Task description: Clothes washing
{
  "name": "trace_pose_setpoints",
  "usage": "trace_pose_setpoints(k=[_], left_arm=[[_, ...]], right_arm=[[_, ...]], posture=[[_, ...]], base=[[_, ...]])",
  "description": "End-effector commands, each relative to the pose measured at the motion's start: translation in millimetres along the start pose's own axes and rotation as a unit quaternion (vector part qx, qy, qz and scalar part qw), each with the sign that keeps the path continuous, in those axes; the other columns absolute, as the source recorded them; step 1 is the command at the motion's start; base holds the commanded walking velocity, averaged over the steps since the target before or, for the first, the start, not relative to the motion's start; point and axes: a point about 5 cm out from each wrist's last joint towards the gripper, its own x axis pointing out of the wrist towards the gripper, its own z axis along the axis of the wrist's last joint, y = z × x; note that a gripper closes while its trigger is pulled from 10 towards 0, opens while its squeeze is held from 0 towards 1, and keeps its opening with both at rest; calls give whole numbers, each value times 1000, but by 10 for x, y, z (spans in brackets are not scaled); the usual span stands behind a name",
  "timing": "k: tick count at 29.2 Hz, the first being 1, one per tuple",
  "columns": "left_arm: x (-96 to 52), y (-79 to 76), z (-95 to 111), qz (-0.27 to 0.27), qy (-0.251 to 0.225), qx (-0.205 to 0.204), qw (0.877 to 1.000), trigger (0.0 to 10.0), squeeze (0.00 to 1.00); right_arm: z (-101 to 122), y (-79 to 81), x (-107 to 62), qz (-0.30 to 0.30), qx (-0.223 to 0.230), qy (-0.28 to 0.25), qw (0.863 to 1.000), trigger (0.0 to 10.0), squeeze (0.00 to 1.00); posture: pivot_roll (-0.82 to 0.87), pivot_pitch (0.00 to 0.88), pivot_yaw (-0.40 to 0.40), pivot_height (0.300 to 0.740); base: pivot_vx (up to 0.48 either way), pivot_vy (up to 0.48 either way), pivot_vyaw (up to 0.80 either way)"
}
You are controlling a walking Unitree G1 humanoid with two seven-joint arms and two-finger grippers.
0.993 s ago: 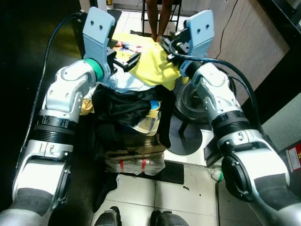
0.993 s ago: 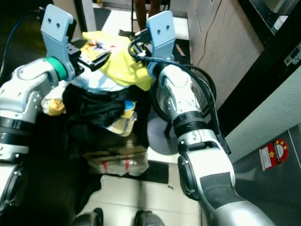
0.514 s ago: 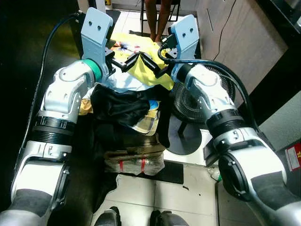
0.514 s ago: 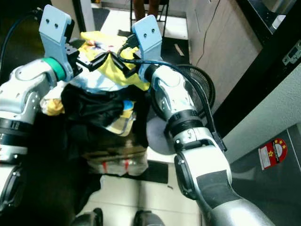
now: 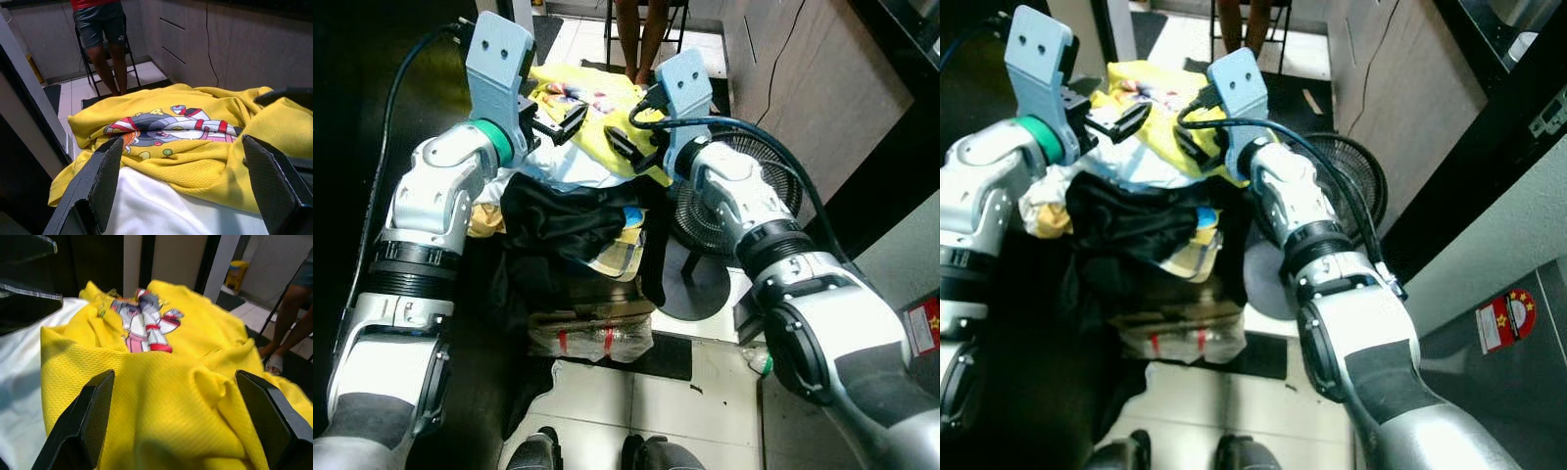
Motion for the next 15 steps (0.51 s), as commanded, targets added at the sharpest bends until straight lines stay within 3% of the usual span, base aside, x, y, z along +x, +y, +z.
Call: trace_pose_setpoints(k=[1,4,5,7,10,11,12,13,14,15], left_arm=[[-33,27,-59,7,11,-1,1000,10000,0],[-60,48,-86,14,14,-3,1000,10000,0],[-60,48,-86,14,14,-3,1000,10000,0],[-74,58,-105,19,16,-7,1000,10000,0],[-87,67,-112,22,16,-9,1000,10000,0],[-103,77,-119,26,17,-10,999,10000,0],[-135,92,-137,31,18,-12,999,10000,0],[-135,92,-137,31,18,-12,999,10000,0],[-206,119,-183,39,23,-16,999,10000,0],[-206,119,-183,39,23,-16,999,10000,0]], right_arm=[[-79,46,6,7,3,18,1000,10000,0],[-306,150,-48,42,29,33,998,10000,0],[-306,150,-48,42,29,33,998,10000,0],[-378,232,-73,86,72,28,993,10000,0],[-394,263,-80,104,86,25,991,10000,0],[-411,284,-85,114,90,26,989,9765,0],[-442,299,-96,120,90,29,988,8824,0],[-442,299,-96,120,90,29,988,8824,0],[-504,301,-122,117,90,34,988,1804,0],[-504,301,-122,117,90,34,988,1804,0]], posture=[[109,124,-24,740],[109,132,-25,740],[109,132,-25,740],[109,132,-25,740],[110,136,-27,740],[109,136,-28,740],[109,136,-28,740],[109,136,-28,740],[109,136,-28,740],[109,136,-28,740]], base=[[0,0,0],[0,0,0],[0,0,0],[0,0,0],[0,0,0],[0,0,0],[0,0,0],[0,0,0],[0,0,0],[0,0,0]])
